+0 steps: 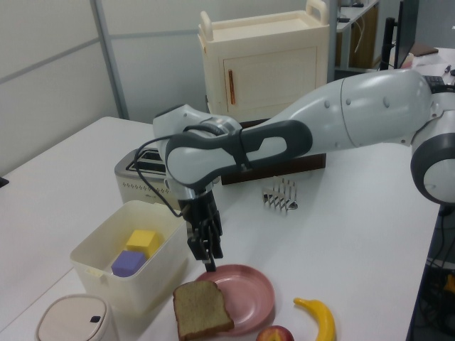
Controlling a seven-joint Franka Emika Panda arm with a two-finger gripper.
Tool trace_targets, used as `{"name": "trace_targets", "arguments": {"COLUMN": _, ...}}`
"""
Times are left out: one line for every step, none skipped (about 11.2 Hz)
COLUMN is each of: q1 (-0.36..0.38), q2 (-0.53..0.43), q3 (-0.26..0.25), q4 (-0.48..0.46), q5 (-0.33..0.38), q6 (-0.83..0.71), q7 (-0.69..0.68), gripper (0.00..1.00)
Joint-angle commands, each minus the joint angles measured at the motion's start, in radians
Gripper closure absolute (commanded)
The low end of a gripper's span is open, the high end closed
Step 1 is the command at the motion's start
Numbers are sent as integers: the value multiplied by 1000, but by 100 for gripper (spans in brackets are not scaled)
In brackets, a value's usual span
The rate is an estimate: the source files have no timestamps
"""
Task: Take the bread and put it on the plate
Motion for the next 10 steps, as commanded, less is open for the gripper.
{"name": "trace_targets", "arguments": {"q1": -18, "q2": -84, "q3": -13, "q4": -3, "q5": -30, "q6": -66, "q7": -13, "gripper": 0}}
{"name": "trace_targets", "arguments": {"q1": -18, "q2": -113, "q3": -35, "q4": -3, "q5": -73, "q6": -72, "q7": -12, "gripper": 0}}
{"name": "trace_targets", "arguments": {"q1": -18, "q2": -137, "q3": -67, "q4": -1, "q5": -87, "q6": -72, "q7": -12, "gripper": 0}}
{"name": "trace_targets", "arguments": {"q1": -15, "q2": -148, "q3": -105, "q4": -1, "q5": -116, "q6": -71, "q7": -13, "gripper": 0}}
{"name": "trace_targets", "arguments": {"q1": -15, "q2": -150, "q3": -119, "q4": 3, "q5": -177, "q6": -71, "q7": -12, "gripper": 0}}
{"name": "trace_targets", "arguments": {"q1": -27, "q2": -148, "q3": -128, "q4": 22, "q5": -195, "q6": -62, "q7": -13, "gripper": 0}}
{"name": "trace_targets", "arguments": {"q1": -53, "q2": -148, "q3": -142, "q4": 23, "q5": -197, "q6": -51, "q7": -13, "gripper": 0}}
{"name": "trace_targets", "arguments": {"q1": -59, "q2": -150, "q3": -158, "q4": 23, "q5": -205, "q6": -22, "q7": -12, "gripper": 0}}
{"name": "trace_targets", "arguments": {"q1": -58, "q2": -156, "q3": -185, "q4": 23, "q5": -205, "q6": -6, "q7": -12, "gripper": 0}}
{"name": "trace_targets", "arguments": {"q1": -59, "q2": -160, "q3": -193, "q4": 25, "q5": -208, "q6": -6, "q7": -13, "gripper": 0}}
